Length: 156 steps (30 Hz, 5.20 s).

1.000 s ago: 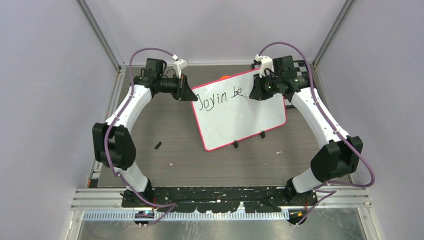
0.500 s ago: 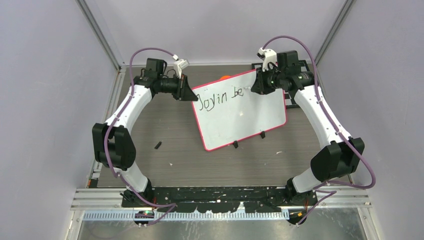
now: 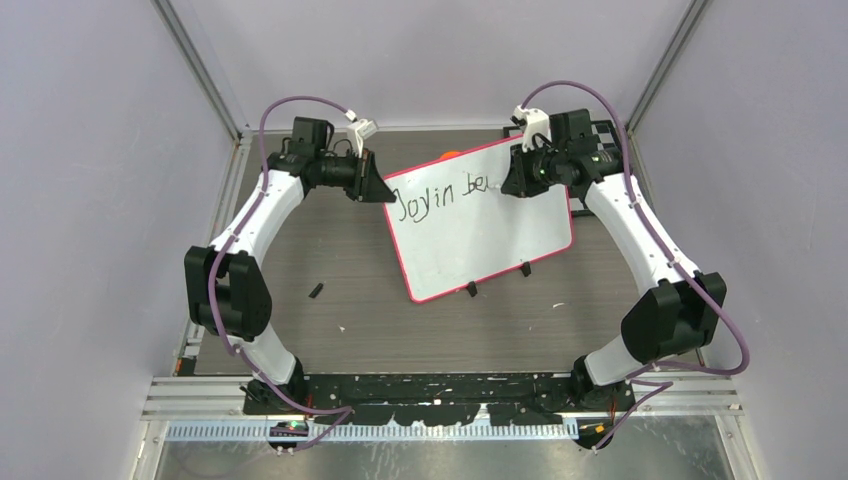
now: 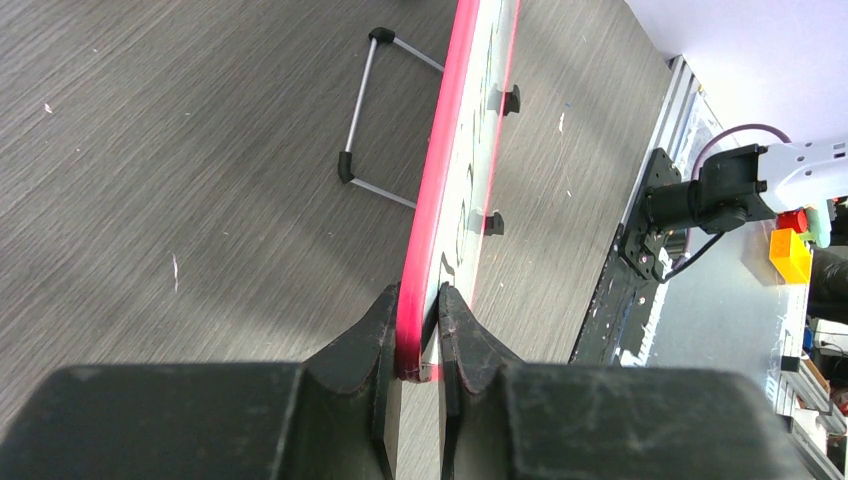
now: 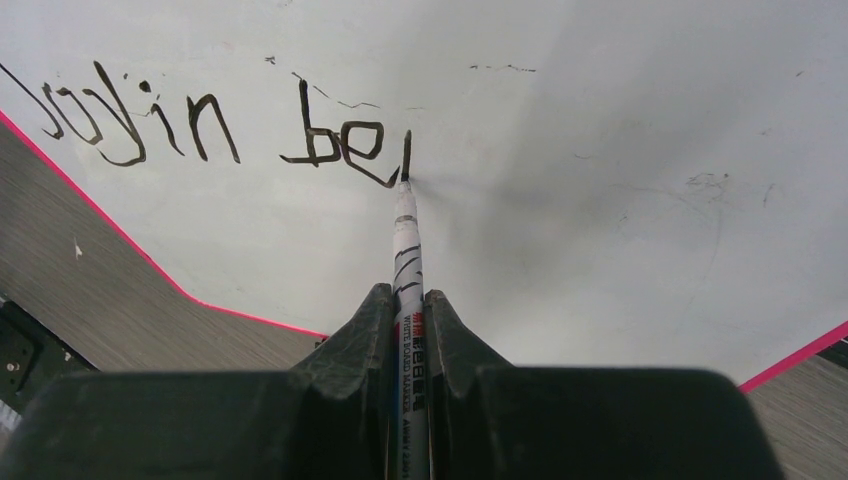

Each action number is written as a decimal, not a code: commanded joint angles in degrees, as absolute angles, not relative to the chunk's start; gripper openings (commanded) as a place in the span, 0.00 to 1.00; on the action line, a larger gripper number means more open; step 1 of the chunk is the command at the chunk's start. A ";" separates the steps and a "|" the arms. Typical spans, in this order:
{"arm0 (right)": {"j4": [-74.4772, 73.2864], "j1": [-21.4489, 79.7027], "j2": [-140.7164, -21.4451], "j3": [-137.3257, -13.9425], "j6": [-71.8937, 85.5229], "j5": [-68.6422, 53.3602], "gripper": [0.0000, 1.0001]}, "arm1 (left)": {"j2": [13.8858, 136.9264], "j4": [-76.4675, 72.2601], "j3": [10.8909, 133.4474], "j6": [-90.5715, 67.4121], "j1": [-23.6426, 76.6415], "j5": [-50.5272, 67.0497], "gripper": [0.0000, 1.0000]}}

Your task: Write a sentence on the whiteboard

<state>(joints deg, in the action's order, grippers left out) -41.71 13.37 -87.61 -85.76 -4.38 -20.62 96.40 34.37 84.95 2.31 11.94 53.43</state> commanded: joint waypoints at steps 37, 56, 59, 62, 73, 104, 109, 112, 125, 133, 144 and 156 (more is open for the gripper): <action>-40.78 12.34 -86.51 -92.44 -3.97 -22.05 0.00 | 95.50 34.33 84.02 6.15 13.63 49.74 0.00; -39.90 12.43 -89.22 -91.56 -4.20 -20.97 0.00 | 95.34 34.30 83.91 6.15 13.63 49.37 0.00; -40.34 12.32 -88.42 -91.49 -4.38 -20.83 0.00 | 95.36 34.28 83.93 6.09 13.62 49.38 0.00; -40.77 12.22 -86.91 -91.38 -4.65 -20.55 0.00 | 95.29 34.30 83.85 6.11 13.62 49.39 0.00; -41.04 11.83 -85.90 -89.88 -4.92 -20.57 0.00 | 95.04 34.10 83.79 5.89 13.62 49.44 0.00; -39.60 11.79 -87.73 -89.80 -4.92 -19.32 0.00 | 95.06 33.99 83.51 5.95 13.62 49.39 0.00; -39.48 11.78 -88.69 -90.62 -5.07 -18.93 0.00 | 94.95 33.93 83.41 6.00 13.62 49.21 0.00; -39.40 11.79 -88.73 -90.75 -5.21 -18.60 0.00 | 94.85 33.98 83.34 5.93 13.62 49.22 0.00; -39.46 10.42 -86.54 -87.79 -5.17 -17.56 0.00 | 95.10 33.70 83.24 5.72 13.62 49.12 0.00; -40.80 10.38 -85.74 -86.31 -5.80 -18.84 0.00 | 94.92 33.65 83.34 5.68 13.62 49.21 0.00; -41.66 9.65 -84.54 -89.39 -5.85 -18.72 0.00 | 94.62 33.60 83.34 5.54 13.62 49.35 0.00; -40.27 9.51 -87.62 -91.33 -4.76 -17.85 0.00 | 94.61 33.47 83.15 5.42 13.62 49.44 0.00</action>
<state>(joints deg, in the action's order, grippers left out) -42.44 9.63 -87.13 -88.25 -5.28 -18.46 95.70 34.11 84.44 2.00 12.36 53.12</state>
